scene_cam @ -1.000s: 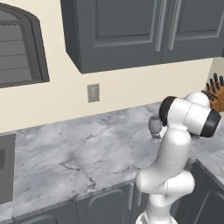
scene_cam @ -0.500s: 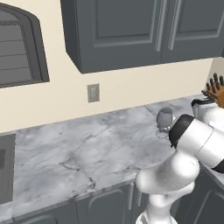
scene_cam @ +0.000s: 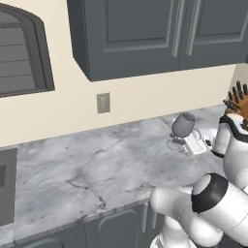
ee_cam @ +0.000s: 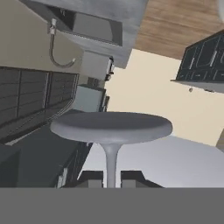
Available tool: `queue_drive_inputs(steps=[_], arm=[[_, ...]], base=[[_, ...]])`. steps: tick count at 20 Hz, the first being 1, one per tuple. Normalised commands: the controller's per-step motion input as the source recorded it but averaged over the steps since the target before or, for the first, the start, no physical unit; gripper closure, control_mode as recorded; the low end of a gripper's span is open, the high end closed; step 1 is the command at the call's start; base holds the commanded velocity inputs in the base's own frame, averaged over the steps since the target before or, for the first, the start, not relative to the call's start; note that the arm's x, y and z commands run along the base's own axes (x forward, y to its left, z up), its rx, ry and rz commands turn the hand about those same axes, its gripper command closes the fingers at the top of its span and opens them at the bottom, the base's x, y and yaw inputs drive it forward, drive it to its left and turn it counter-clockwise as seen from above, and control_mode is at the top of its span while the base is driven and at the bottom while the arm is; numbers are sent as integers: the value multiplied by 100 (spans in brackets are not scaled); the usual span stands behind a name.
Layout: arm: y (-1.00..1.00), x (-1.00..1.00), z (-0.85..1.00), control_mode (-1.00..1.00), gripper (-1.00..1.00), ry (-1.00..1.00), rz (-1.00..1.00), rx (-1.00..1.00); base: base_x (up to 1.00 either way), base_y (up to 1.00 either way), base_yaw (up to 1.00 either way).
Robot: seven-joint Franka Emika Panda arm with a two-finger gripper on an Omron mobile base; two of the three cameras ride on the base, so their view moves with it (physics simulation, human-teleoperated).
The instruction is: Retrieve the wine glasses from the counter and place one next to each plate.
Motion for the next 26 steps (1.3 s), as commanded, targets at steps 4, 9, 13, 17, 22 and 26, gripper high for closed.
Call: queue_drive_inputs(steps=[4,9,13,17,22,26], arm=[[0,-60,93,-100,100,-2,8,-3],[13,-54,47,-100,100,5,2,8],[0,-88,51,-100,100,-13,0,1],[-1,-90,27,-100,100,-3,0,2],[0,-54,31,-100,100,0,0,5],[0,-11,10,100,100,0,0,2]], base=[[0,0,0],[0,0,0],[0,0,0],[0,0,0],[0,0,0],[-55,24,-5]])
